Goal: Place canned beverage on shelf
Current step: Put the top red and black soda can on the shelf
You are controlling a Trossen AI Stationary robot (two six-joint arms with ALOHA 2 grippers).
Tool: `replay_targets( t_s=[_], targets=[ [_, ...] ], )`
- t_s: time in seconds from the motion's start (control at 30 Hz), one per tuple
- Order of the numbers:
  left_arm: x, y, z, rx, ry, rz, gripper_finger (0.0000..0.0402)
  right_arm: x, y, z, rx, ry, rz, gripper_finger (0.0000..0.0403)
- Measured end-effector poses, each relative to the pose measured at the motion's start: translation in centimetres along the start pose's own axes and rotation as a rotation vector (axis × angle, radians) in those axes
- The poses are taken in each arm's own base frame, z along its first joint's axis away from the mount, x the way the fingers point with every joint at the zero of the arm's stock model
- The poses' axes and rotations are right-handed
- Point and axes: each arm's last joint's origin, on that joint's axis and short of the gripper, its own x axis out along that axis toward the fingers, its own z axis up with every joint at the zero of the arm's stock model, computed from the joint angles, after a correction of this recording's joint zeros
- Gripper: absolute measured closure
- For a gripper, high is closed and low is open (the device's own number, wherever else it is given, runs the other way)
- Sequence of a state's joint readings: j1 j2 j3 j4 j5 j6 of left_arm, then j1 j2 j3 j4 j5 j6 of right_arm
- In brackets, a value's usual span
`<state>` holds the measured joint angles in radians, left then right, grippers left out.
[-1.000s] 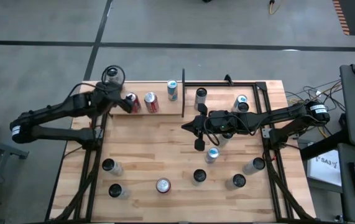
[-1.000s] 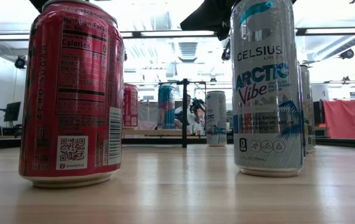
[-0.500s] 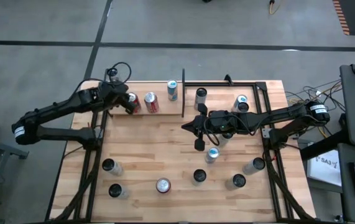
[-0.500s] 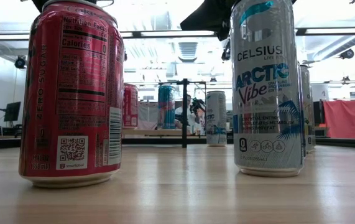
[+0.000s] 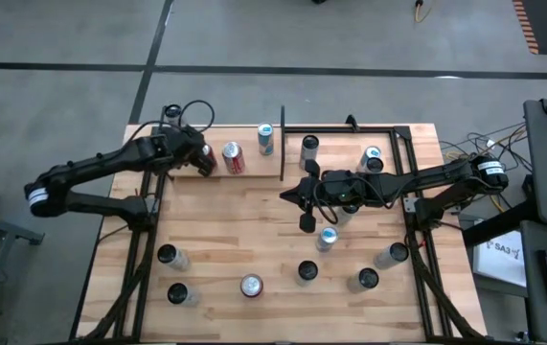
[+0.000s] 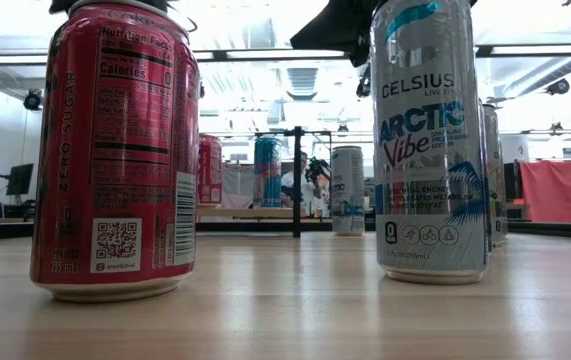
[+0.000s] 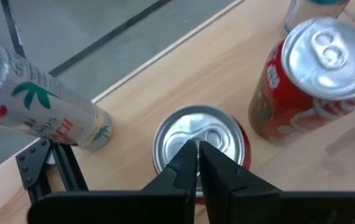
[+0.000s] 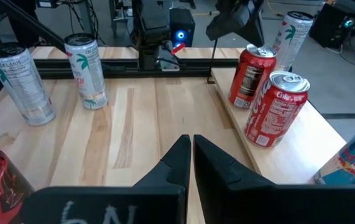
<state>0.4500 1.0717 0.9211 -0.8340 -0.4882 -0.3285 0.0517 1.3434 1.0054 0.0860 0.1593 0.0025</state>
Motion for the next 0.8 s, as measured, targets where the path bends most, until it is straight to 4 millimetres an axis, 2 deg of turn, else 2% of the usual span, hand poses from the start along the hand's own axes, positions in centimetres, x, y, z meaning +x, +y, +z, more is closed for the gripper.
replay_targets(
  t_s=[0.8],
  targets=[
    [0.05,-0.25,-0.22,-0.218,0.024,-0.014,0.0402,0.0,0.0,0.0,-0.003,0.0,0.0,0.0392]
  ],
)
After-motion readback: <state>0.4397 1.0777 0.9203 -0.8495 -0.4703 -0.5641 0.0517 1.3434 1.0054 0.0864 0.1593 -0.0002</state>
